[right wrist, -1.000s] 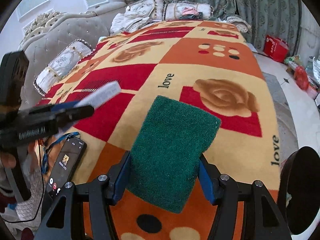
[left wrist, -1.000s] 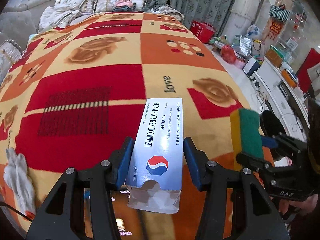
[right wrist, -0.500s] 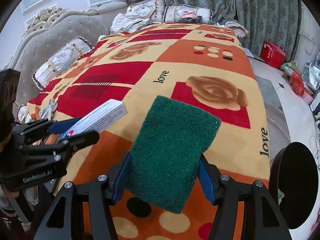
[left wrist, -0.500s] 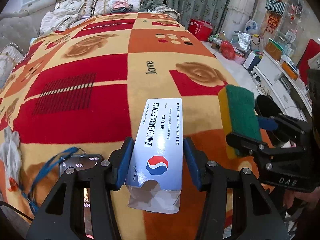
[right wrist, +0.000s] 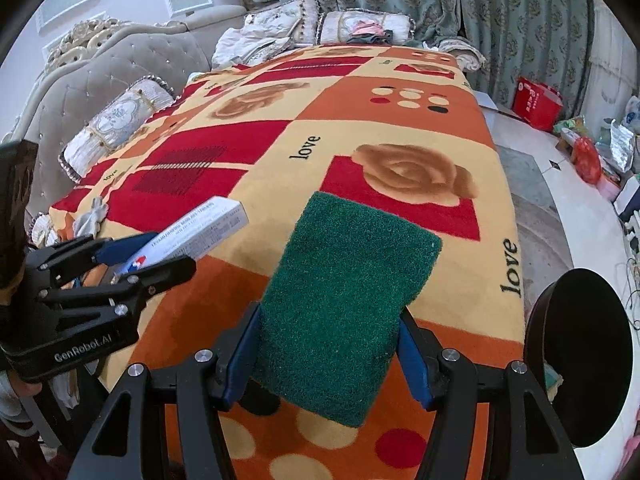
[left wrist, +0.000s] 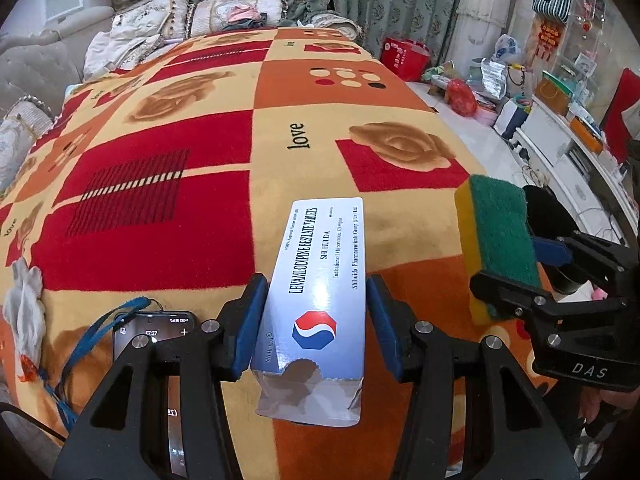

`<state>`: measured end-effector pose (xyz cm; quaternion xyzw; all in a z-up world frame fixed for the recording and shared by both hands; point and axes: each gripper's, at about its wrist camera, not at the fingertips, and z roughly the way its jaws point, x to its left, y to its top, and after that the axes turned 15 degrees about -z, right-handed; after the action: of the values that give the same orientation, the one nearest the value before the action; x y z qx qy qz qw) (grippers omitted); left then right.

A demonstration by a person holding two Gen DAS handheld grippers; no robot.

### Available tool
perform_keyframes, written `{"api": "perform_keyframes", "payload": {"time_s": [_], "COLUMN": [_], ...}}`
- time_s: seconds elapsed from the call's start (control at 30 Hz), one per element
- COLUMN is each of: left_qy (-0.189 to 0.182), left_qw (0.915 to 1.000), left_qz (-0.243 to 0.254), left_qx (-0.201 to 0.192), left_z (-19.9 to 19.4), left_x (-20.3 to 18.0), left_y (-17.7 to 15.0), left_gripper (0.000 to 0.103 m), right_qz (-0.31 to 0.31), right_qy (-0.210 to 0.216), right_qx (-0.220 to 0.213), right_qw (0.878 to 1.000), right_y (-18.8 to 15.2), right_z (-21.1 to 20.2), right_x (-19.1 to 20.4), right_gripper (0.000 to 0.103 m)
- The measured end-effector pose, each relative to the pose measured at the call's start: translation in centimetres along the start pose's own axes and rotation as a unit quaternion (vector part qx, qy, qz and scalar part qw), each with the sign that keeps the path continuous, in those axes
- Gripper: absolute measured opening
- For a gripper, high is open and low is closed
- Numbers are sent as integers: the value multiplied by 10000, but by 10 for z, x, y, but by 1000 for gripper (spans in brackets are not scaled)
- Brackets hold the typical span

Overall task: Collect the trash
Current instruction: 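Hold the medicine box and sponge while moving both tools toward the bin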

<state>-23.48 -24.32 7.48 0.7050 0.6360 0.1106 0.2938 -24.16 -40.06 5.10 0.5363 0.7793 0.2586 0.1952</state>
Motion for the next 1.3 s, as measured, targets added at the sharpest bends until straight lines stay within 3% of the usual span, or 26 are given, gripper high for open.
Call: {"api": "perform_keyframes", "payload": {"time_s": [0.53,0.93,1.3], "left_qy": [27,138,87], "left_qw": [9998,9997,9997], "left_qz": [136,-206,-219], "left_qx": [-104,-50,11], "left_z": [0,9,13], "left_x": [-6,21,20], "left_y": [-7,5,5], "left_gripper": [50,50,50], "right_qz": [136,30,45], "right_qy": [-4,80,91], "right_qx": [69,79,132], "right_qw": [9999,9999,9999], "right_y": [-8,3,0], "right_z": [4,11,12], "right_x": [-7,3,4], "right_gripper": [62,62,62]}}
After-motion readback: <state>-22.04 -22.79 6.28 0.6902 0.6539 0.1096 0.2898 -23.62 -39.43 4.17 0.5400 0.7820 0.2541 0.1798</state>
